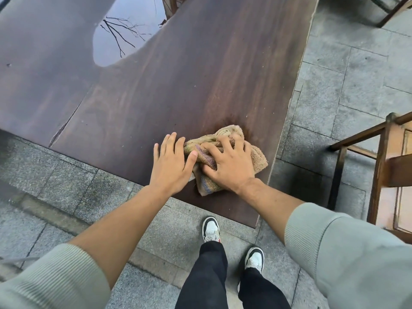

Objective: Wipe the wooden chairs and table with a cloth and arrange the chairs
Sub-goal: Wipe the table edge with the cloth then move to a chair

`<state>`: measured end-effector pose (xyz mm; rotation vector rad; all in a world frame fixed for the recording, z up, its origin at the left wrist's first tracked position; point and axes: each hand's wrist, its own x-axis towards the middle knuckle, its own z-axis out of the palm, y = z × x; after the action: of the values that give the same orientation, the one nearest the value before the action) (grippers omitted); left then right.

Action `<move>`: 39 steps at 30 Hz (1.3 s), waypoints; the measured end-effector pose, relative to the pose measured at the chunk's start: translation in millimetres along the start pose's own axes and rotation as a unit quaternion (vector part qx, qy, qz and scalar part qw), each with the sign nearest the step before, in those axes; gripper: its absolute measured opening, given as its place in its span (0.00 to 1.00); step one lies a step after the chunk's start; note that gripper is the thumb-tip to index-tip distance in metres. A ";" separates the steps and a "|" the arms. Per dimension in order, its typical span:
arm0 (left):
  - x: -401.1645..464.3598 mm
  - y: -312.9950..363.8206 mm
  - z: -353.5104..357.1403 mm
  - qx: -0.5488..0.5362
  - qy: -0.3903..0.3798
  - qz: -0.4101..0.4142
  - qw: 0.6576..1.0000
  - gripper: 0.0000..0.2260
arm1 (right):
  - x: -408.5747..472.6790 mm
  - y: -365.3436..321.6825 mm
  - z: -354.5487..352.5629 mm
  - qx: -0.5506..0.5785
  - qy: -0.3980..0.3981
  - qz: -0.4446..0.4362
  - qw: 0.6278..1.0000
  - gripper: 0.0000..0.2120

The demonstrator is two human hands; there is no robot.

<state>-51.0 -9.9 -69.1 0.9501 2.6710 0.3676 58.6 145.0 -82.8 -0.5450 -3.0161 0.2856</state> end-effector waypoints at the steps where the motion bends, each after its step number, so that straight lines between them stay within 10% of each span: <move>1: -1.5 0.9 1.4 0.000 -0.002 -0.001 1.000 0.30 | -2.8 -1.7 0.3 -0.003 -0.003 0.001 1.000 0.26; 9: 6.1 19.8 -24.4 -0.002 0.014 -0.008 1.000 0.29 | 6.7 9.0 -27.1 -0.020 -0.086 0.006 0.996 0.24; 22: 60.3 191.3 -68.5 -0.045 0.018 0.112 0.993 0.26 | -43.2 145.7 -176.3 -0.008 0.077 0.194 0.978 0.22; 39: -10.7 635.5 -9.8 -0.034 -0.003 0.475 0.880 0.25 | -313.4 381.6 -335.5 -0.046 0.239 0.476 0.845 0.25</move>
<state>317.7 459.1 150.6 2.1683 1.9545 0.6275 513.6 442.9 163.5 -1.7798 -2.0584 0.0180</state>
